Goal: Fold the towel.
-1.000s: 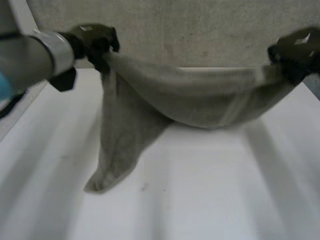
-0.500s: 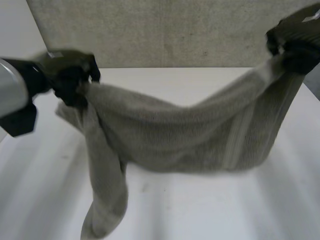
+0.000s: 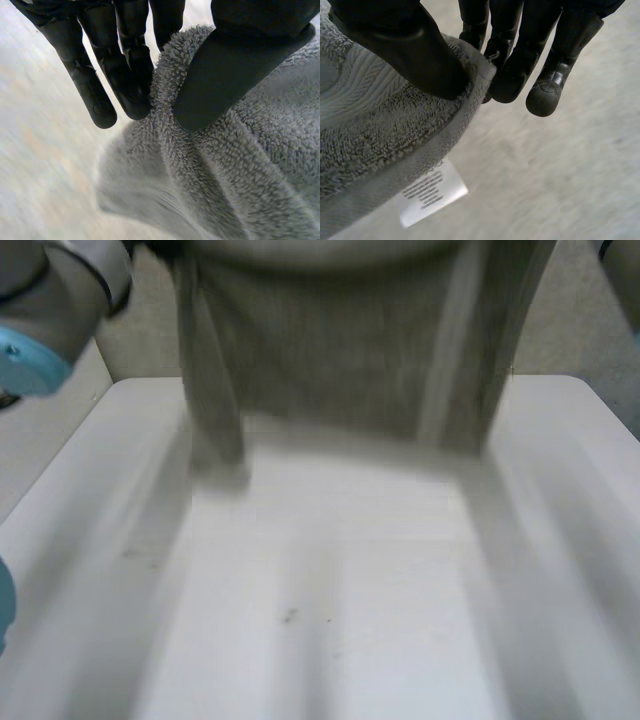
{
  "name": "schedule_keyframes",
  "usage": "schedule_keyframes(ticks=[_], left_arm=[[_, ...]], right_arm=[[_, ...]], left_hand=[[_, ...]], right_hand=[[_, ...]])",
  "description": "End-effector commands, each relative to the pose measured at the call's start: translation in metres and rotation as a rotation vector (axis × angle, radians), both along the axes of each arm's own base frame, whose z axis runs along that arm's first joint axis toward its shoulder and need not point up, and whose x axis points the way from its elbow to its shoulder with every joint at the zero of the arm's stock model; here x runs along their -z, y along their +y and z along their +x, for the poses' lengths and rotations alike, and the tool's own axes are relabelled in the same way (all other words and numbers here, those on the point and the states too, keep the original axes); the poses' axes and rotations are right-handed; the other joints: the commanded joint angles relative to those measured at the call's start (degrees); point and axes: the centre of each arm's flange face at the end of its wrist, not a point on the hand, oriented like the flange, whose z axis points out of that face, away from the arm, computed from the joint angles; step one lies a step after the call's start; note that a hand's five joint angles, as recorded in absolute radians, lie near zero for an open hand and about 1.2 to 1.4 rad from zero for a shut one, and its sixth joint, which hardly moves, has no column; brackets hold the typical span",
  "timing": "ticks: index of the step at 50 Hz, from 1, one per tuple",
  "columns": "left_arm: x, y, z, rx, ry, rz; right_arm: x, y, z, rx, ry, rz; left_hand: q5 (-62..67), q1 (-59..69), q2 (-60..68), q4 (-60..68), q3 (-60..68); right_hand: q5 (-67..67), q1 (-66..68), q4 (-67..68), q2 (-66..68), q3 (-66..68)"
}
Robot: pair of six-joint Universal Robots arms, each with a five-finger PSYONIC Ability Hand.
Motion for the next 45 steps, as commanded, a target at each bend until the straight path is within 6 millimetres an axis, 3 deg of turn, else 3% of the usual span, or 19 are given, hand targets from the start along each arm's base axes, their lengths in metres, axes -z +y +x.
schedule_keyframes(ticks=[1, 3, 5, 6, 8, 11, 13, 14, 16, 17, 19, 20, 24, 30, 36, 42, 43, 44, 45], left_arm=[[-0.004, 0.015, 0.001, -0.01, 0.019, 0.02], [0.009, 0.014, 0.001, -0.012, 0.0, 0.065], [0.04, 0.012, 0.001, -0.013, -0.04, 0.164], [0.04, 0.012, 0.001, -0.013, -0.041, 0.165], [0.075, 0.011, 0.002, -0.015, -0.082, 0.275], [0.095, 0.013, 0.002, -0.018, -0.106, 0.335], [0.138, 0.018, 0.004, -0.019, -0.16, 0.461], [0.138, 0.018, 0.004, -0.019, -0.16, 0.462], [0.179, 0.023, 0.007, -0.021, -0.195, 0.555], [0.179, 0.023, 0.007, -0.021, -0.195, 0.555], [0.225, 0.03, 0.009, -0.023, -0.235, 0.646], [0.225, 0.03, 0.009, -0.023, -0.235, 0.646], [0.272, 0.047, 0.014, -0.021, -0.284, 0.768], [0.284, 0.065, 0.016, -0.013, -0.314, 0.824], [0.259, 0.088, 0.017, 0.0, -0.313, 0.795], [0.243, 0.106, 0.022, 0.01, -0.31, 0.784], [0.242, 0.111, 0.024, 0.012, -0.314, 0.789], [0.242, 0.111, 0.024, 0.012, -0.314, 0.789], [0.241, 0.115, 0.025, 0.02, -0.316, 0.794]], right_arm=[[0.004, 0.012, -0.003, -0.03, -0.007, 0.105], [0.015, 0.012, -0.003, -0.037, 0.013, 0.162], [0.042, 0.01, -0.001, -0.049, 0.052, 0.273], [0.042, 0.01, -0.001, -0.049, 0.052, 0.274], [0.075, 0.007, 0.001, -0.06, 0.091, 0.391], [0.094, 0.006, 0.0, -0.062, 0.108, 0.447], [0.131, 0.006, 0.0, -0.076, 0.149, 0.554], [0.131, 0.006, 0.0, -0.076, 0.149, 0.555], [0.171, 0.01, 0.001, -0.101, 0.202, 0.648], [0.171, 0.01, 0.001, -0.101, 0.203, 0.649], [0.216, 0.016, 0.0, -0.106, 0.267, 0.743], [0.217, 0.016, 0.0, -0.106, 0.267, 0.743], [0.267, 0.03, -0.005, -0.1, 0.375, 0.836], [0.281, 0.042, -0.01, -0.1, 0.414, 0.872], [0.265, 0.056, -0.016, -0.097, 0.402, 0.859], [0.251, 0.057, -0.041, -0.039, 0.367, 0.836], [0.249, 0.058, -0.044, -0.032, 0.364, 0.83], [0.249, 0.058, -0.044, -0.031, 0.364, 0.829], [0.25, 0.059, -0.047, -0.025, 0.365, 0.824]], left_hand=[[12.0, 12.9, 10.4, 10.2, 10.3], [12.0, 12.9, 10.4, 10.2, 10.3], [12.0, 12.9, 10.4, 10.2, 10.3], [12.0, 12.9, 10.4, 10.2, 10.3], [12.0, 12.9, 10.4, 10.2, 10.3], [12.0, 12.9, 10.4, 10.2, 10.3], [12.0, 12.9, 10.4, 10.2, 10.3], [12.0, 12.9, 10.4, 10.2, 10.3], [12.0, 12.9, 10.4, 10.2, 10.3], [12.0, 12.9, 10.4, 10.2, 10.3], [12.0, 12.9, 10.4, 10.2, 10.3], [12.0, 12.9, 10.4, 10.2, 10.3], [12.0, 12.9, 10.4, 10.2, 10.3], [12.0, 12.9, 10.4, 10.2, 10.3], [12.0, 12.9, 10.4, 10.2, 10.3], [11.5, 12.4, 10.0, 9.7, 9.8], [0.0, 0.9, -1.5, -1.7, -1.6], [-0.1, 0.8, -1.7, -1.9, -1.8], [-14.8, -13.9, -16.3, -16.5, -16.4]], right_hand=[[2.0, 3.1, 1.8, 3.5, 1.9], [2.0, 3.1, 1.8, 3.5, 1.9], [2.0, 3.1, 1.8, 3.5, 1.9], [2.0, 3.1, 1.8, 3.5, 1.9], [2.0, 3.1, 1.8, 3.5, 1.9], [2.0, 3.1, 1.8, 3.5, 1.9], [2.0, 3.1, 1.8, 3.5, 1.9], [2.0, 3.1, 1.8, 3.5, 1.9], [2.0, 3.1, 1.8, 3.5, 1.9], [2.0, 3.1, 1.8, 3.5, 1.9], [2.0, 3.1, 1.8, 3.5, 1.9], [2.0, 3.1, 1.8, 3.5, 1.9], [2.0, 3.1, 1.8, 3.5, 1.9], [2.0, 3.1, 1.8, 3.5, 1.9], [2.0, 3.1, 1.8, 3.5, 1.9], [2.0, 3.1, 1.8, 3.5, 1.9], [2.0, 3.1, 1.8, 3.5, 1.9], [2.0, 3.1, 1.8, 3.5, 1.9], [2.0, 3.1, 1.8, 3.5, 1.9]])
